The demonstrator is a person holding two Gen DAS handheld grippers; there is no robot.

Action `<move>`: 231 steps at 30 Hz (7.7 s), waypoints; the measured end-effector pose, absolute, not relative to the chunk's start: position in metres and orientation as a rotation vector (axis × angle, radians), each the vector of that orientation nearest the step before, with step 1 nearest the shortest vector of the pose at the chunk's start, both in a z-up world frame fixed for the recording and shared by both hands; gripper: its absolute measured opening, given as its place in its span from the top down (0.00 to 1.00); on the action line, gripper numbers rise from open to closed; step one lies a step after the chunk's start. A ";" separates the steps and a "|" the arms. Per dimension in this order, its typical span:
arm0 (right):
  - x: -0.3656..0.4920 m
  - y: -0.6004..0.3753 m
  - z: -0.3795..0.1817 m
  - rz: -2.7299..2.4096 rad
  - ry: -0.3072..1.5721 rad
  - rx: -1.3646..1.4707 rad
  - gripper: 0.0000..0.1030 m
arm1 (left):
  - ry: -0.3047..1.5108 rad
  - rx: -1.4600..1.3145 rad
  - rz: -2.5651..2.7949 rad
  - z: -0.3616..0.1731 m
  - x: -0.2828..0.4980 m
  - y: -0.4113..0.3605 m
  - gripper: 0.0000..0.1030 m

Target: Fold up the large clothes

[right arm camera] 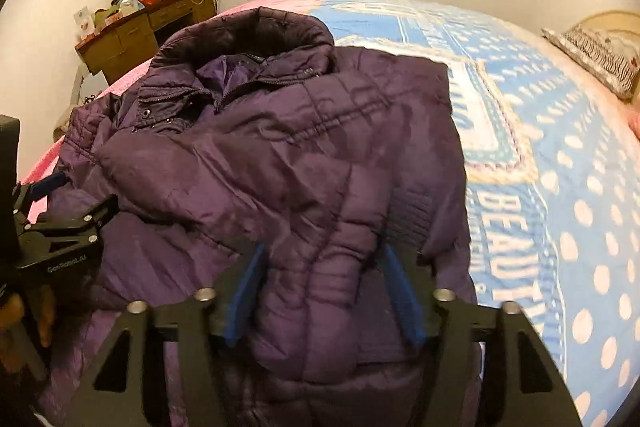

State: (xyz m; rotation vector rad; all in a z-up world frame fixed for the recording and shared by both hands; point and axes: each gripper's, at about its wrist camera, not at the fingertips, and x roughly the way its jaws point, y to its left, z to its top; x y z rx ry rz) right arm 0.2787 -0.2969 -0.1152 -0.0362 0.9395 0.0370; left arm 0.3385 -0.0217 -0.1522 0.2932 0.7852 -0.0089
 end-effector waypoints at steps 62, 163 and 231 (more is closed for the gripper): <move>0.507 -0.284 -0.053 0.218 0.877 -0.135 0.45 | 0.716 0.295 -0.066 -0.063 0.494 -0.001 0.00; 0.498 -0.257 -0.144 0.081 0.937 -0.019 0.54 | 0.845 0.204 -0.097 -0.164 0.497 -0.006 0.09; 0.408 -0.292 -0.037 0.178 0.849 0.037 0.34 | 0.759 0.118 -0.177 -0.076 0.417 -0.016 0.00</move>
